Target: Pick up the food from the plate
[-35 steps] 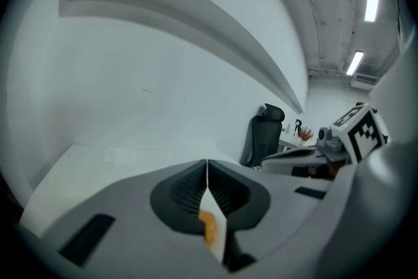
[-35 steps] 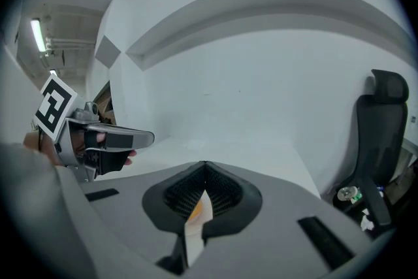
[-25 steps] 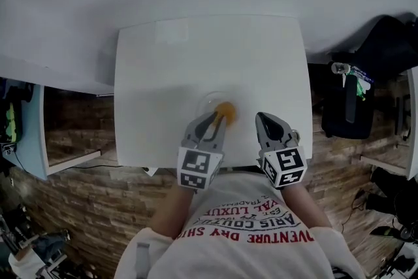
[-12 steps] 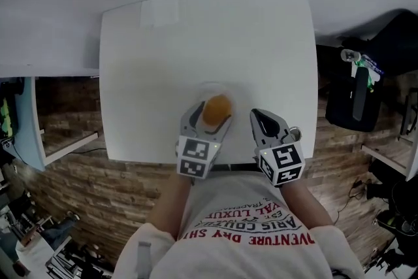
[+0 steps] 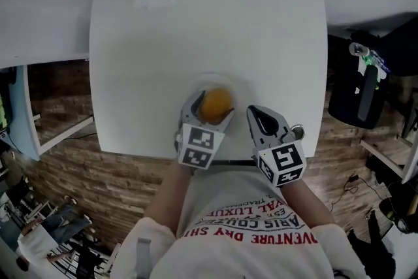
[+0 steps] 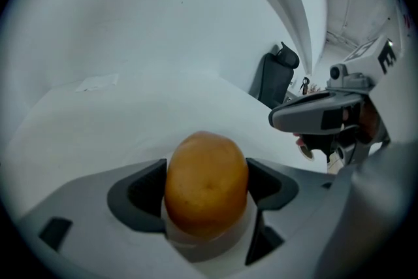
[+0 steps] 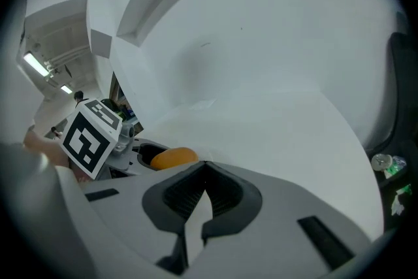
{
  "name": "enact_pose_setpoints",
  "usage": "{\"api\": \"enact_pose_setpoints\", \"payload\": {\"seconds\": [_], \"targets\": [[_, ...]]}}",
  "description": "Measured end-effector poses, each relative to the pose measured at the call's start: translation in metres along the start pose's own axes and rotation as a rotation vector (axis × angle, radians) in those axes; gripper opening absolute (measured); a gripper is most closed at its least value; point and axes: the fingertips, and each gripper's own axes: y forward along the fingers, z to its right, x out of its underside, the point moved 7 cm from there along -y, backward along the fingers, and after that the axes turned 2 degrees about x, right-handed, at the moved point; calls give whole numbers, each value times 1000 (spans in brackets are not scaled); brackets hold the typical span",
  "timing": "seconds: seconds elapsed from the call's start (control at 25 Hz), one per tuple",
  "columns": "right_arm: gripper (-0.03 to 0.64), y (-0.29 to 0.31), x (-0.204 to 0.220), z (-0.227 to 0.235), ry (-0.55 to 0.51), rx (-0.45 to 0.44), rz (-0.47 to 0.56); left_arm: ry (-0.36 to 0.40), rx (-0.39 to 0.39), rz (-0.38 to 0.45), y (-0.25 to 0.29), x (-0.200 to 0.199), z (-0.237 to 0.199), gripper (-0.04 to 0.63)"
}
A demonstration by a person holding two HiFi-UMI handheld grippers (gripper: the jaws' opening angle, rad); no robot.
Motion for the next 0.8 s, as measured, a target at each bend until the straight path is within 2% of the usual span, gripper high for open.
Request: {"api": "enact_pose_setpoints", "payload": {"seconds": [0.36,0.8], "targets": [[5,-3,-1,12,-9,11,-3,8,-12,3,1,-1,1,359],[5,-23,-22,-1,-31,6,60,35,-98,204,-44,-47,8,357]]}}
